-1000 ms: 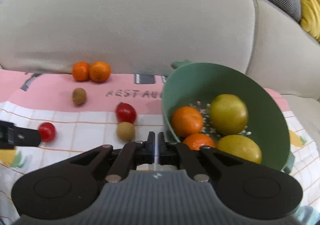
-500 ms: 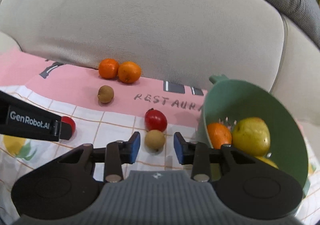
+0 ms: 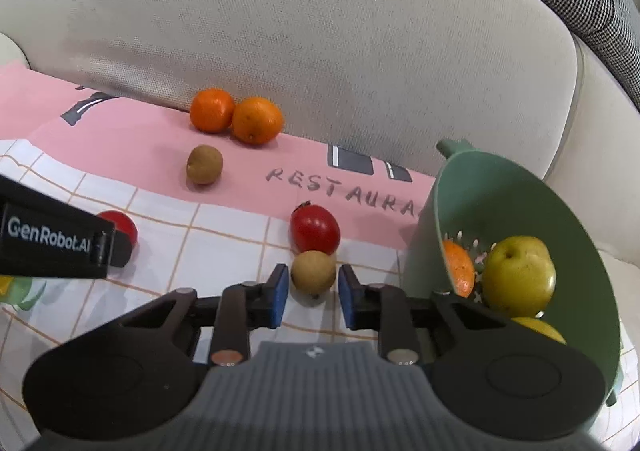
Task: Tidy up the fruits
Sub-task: 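Grasp the small tan round fruit with the right gripper while the left gripper grasps a red tomato, then carry the tan fruit with the right gripper while the left gripper carries the tomato into the colander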
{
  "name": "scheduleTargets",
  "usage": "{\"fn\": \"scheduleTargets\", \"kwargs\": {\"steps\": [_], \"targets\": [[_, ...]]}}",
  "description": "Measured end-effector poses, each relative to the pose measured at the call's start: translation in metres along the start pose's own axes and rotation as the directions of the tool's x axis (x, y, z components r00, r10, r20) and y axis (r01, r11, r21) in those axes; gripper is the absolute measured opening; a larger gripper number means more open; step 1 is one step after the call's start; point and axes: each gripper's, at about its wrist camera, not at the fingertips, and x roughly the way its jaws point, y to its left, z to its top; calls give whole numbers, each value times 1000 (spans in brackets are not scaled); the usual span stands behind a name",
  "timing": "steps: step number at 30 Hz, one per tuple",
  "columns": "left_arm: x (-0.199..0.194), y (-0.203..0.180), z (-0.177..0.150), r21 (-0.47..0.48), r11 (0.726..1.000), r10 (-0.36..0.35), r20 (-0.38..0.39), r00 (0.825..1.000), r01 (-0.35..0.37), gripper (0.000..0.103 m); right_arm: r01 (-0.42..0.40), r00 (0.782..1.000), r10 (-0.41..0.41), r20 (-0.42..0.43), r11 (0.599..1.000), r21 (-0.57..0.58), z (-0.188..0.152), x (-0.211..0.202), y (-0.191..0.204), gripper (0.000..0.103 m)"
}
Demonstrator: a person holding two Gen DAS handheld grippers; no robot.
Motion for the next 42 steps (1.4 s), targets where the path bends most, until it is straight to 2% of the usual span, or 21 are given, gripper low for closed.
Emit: {"fn": "scheduleTargets", "kwargs": {"steps": [10, 16, 27, 34, 39, 42], "targets": [[6, -3, 3, -4, 1000, -13, -6, 1000, 13, 34, -23, 1000, 23, 1, 1000, -12, 1, 3, 0, 21], [6, -3, -1, -13, 1000, -16, -13, 1000, 16, 31, -75, 997, 75, 4, 997, 0, 3, -8, -4, 21], [-39, -9, -1, 4, 999, -42, 43, 998, 41, 31, -197, 978, 196, 66, 980, 7, 1, -51, -20, 21], [-76, -38, -3, 68, 994, -92, 72, 993, 87, 31, -272, 957, 266, 112, 961, 40, -2, -86, -57, 21], [-94, -73, -7, 163, 980, -128, 82, 988, 113, 31, -298, 950, 285, 128, 950, 94, -9, -101, -91, 21], [-98, -94, -11, 219, 968, -145, 76, 986, 126, 31, -287, 953, 269, 138, 949, 131, -14, -105, -113, 21]]}}
